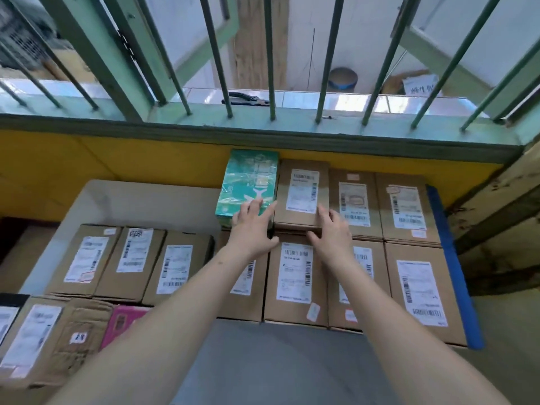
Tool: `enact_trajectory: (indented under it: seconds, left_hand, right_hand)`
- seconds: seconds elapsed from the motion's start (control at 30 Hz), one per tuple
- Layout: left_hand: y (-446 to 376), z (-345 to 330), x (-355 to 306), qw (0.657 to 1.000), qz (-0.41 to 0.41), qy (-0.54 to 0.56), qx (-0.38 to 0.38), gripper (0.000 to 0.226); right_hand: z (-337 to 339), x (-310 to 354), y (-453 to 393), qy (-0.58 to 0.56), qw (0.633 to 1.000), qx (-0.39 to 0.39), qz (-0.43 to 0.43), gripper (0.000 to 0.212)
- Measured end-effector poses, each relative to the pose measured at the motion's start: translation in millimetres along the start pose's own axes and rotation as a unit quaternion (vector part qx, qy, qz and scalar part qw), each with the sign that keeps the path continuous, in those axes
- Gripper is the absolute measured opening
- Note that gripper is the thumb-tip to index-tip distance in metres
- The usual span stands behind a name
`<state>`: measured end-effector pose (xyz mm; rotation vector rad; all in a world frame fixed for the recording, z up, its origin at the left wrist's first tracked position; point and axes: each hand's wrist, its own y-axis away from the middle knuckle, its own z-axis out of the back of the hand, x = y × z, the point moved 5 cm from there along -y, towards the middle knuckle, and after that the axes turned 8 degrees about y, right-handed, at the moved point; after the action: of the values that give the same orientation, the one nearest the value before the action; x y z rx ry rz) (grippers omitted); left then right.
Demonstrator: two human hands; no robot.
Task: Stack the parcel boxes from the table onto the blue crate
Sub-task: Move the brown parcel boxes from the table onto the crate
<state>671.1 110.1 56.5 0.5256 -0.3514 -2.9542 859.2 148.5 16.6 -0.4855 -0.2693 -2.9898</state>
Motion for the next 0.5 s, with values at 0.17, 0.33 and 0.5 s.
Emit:
enact_trajectory:
  seconds: [0.17,0.33,0.5]
  left_hand:
    - [38.1,37.0,20.6,0.978,0.015,0.144,-0.148,0.074]
    - [107.1,63.7,115.9,0.933,0.123,0.285,-0.184,0.065]
    - [180.2,94.4,258.3,0.899,0.228,0.317,-0.200,0.062]
  right_hand:
    - [2.0,38.2,23.9,0.044,0.997,0.008,-0.062,0.092]
    - [10.1,160.5,71.2,-0.049,0.991,-0.116,0.051,0.069]
    - [-29.8,307.2,106.8,-0.066,0.973,-0.096,0.199,0.058]
